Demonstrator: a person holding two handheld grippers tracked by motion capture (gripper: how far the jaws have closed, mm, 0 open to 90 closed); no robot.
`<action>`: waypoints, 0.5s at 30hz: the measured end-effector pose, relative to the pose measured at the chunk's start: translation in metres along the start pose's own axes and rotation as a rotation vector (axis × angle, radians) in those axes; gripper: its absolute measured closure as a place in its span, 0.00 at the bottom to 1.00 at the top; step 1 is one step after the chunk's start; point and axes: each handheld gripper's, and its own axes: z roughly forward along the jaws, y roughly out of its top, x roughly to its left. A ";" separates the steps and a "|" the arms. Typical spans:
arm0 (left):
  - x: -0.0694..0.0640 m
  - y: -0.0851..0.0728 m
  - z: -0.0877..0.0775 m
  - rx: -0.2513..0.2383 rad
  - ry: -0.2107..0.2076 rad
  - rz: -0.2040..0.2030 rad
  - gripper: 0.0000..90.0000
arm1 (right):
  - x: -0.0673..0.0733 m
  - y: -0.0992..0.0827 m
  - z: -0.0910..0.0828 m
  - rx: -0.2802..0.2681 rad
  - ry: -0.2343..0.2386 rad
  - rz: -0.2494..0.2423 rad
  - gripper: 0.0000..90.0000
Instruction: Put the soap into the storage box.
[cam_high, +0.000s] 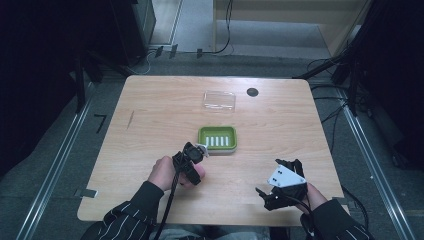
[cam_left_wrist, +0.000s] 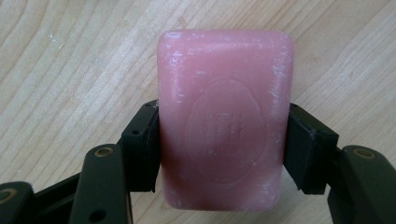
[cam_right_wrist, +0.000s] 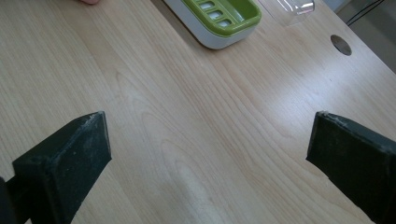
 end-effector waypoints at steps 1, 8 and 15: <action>0.000 0.000 0.000 0.000 -0.002 -0.001 0.43 | 0.000 0.000 0.000 0.001 0.000 0.000 0.00; 0.001 -0.003 -0.004 0.003 0.001 0.021 0.43 | 0.000 0.000 0.000 0.001 -0.003 -0.006 0.00; 0.004 -0.001 -0.007 0.010 0.008 0.055 0.43 | 0.000 0.000 0.000 0.000 -0.007 0.002 0.00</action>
